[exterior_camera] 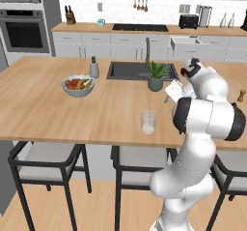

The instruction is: Take a straw from the drawer in front and place it inside the glass cup on the dining counter.

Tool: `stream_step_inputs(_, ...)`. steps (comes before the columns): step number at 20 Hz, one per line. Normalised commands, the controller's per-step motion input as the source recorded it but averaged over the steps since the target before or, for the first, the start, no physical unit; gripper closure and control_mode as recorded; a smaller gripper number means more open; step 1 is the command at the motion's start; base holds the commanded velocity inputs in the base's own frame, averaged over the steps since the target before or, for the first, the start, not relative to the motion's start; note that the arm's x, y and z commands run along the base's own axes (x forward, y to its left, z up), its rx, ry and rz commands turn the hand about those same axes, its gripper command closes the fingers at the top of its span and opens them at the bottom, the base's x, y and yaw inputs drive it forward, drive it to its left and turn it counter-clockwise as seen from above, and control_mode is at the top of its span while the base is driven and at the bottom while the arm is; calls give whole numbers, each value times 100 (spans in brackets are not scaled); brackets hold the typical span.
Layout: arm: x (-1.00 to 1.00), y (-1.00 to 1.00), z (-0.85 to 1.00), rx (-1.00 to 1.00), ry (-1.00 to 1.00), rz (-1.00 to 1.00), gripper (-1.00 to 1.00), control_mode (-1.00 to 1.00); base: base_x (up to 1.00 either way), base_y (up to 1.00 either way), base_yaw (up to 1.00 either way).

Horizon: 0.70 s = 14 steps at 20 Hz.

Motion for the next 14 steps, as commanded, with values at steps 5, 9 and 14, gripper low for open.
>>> stream_step_inputs(5, -100, 3, -25, -99, -72, -3, -100, -100, 0, 0, 0)
stream_step_inputs(9, -100, 18, -55, -76, -91, -2, -100, -100, 0, 0, 0)
stream_step_inputs(14, -100, 39, -89, -31, -93, -1, -100, -100, 0, 0, 0)
